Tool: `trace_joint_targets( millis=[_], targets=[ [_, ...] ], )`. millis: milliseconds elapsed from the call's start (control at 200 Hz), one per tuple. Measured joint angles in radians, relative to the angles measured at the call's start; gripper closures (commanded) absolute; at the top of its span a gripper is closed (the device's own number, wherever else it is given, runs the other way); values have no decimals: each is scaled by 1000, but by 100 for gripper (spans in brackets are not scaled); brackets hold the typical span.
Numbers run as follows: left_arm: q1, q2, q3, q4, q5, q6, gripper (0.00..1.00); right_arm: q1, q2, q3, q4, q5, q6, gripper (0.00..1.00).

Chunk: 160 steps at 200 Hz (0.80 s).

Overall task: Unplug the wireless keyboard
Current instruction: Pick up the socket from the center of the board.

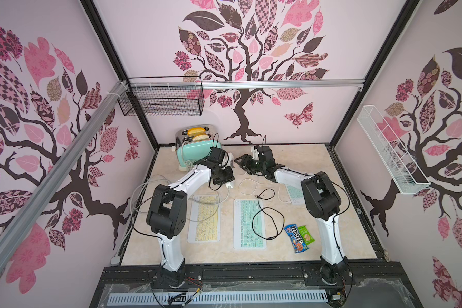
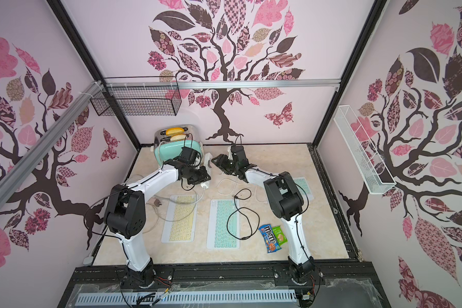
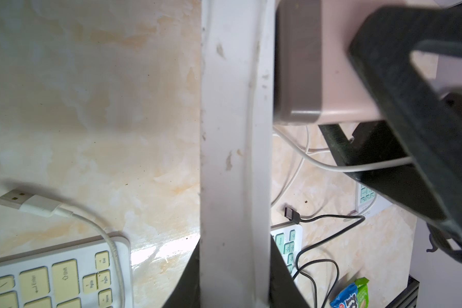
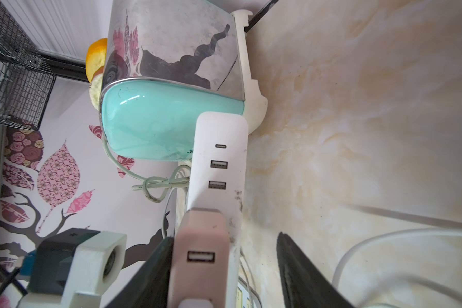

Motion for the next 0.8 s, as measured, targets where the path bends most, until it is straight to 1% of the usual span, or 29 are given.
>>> trace_joint_targets(
  millis=[60,110,170,220,490,560,670,800],
  targets=[
    [-1,0,0,-6,-6,4,100,0,8,8,4,-17,9,47],
    [-2,0,0,-8,-16,10,100,0,12,14,7,-32,13,50],
    [-4,0,0,-10,-24,19,100,0,17,21,8,-51,21,57],
    [-5,0,0,-10,-32,24,100,-1,23,26,17,-65,30,64],
    [-7,0,4,-21,-53,53,100,-7,25,28,40,-106,76,93],
    [-8,0,4,-18,-55,56,83,-10,26,28,47,-116,86,100],
    [-9,0,4,-8,-49,65,56,-13,26,27,56,-124,100,100],
    [2,-37,-17,37,24,77,36,-26,24,15,71,-129,110,100]
  ],
)
